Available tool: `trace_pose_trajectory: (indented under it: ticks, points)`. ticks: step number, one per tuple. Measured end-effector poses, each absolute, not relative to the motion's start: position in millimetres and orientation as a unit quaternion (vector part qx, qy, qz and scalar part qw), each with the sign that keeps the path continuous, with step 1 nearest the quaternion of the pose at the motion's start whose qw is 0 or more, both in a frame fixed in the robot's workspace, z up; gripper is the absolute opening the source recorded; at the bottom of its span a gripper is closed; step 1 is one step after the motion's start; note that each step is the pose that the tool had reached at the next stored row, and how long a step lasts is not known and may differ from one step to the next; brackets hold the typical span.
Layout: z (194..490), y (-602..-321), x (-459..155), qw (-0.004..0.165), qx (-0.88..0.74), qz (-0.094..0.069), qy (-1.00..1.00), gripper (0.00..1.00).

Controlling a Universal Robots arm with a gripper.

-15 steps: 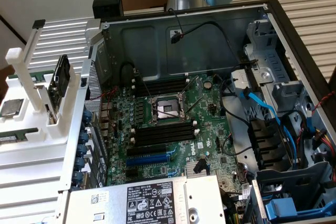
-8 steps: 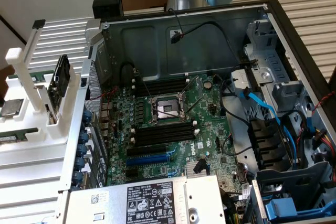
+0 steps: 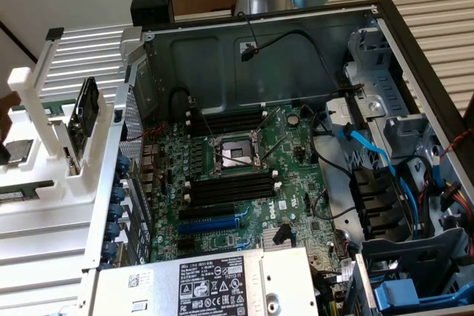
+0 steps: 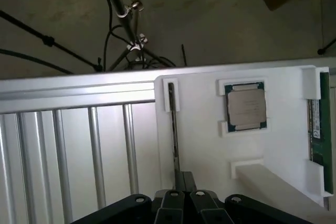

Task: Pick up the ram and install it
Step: 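Pick up the ram and move it above insertion slot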

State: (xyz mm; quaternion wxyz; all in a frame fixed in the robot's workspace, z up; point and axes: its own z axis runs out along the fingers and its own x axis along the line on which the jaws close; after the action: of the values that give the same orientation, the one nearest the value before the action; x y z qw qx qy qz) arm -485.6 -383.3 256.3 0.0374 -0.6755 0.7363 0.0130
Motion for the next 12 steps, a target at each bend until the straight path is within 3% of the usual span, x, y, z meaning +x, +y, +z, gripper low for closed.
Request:
trace_pose_trajectory:
  ticks: [12]
  points:
    - [234, -384, -473, 0.027, -0.703, 0.024, 0.71, 0.1]
